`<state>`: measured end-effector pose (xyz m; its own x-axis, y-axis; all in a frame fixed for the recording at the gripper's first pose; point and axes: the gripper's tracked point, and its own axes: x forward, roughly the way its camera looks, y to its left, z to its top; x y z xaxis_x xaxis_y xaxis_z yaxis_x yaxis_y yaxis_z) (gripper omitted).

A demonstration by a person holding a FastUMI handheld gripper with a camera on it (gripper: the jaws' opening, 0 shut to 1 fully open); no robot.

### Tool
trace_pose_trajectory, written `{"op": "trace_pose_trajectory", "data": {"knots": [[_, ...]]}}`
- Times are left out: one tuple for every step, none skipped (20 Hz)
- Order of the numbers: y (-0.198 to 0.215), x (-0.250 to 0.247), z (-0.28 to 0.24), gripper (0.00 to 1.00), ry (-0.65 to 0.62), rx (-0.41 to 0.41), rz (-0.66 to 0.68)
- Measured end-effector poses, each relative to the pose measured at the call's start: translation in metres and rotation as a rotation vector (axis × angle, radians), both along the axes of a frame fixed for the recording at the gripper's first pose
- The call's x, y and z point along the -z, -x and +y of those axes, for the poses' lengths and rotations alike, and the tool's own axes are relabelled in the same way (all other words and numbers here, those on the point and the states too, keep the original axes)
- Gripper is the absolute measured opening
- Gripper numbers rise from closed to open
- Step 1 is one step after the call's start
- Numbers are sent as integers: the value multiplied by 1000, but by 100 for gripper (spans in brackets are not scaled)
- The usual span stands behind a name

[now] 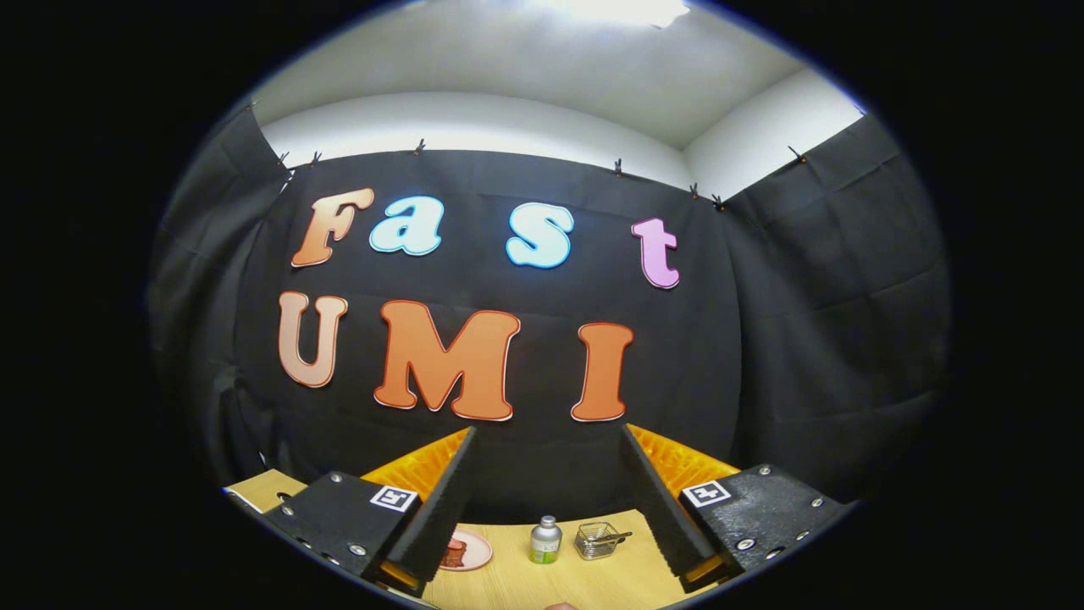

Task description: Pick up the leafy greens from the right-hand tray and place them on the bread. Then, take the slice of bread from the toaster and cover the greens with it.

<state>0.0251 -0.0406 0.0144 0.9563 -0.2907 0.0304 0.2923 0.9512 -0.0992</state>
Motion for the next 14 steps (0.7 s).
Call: {"op": "trace_pose_trajectory", "data": {"knots": [[1,-1,-2,98,-14,3,-7],[3,-4,-2,98,-24,3,-20],[4,-9,-4,98,-30,8,-38],[5,-13,-7,98,-31,8,-57],[6,-15,-8,98,-29,13,-68],[8,-17,-9,98,-22,14,-79],[9,-20,-10,98,-14,18,-91],[10,-20,-10,98,-9,15,-97],[10,-21,-9,98,-11,12,-99],[10,-20,-8,98,-18,6,-95],[11,-19,-6,98,-21,3,-97],[12,-20,-8,98,-19,4,-99],[13,-19,-9,98,-18,8,-98],[13,-18,-9,98,-20,8,-96]]}}
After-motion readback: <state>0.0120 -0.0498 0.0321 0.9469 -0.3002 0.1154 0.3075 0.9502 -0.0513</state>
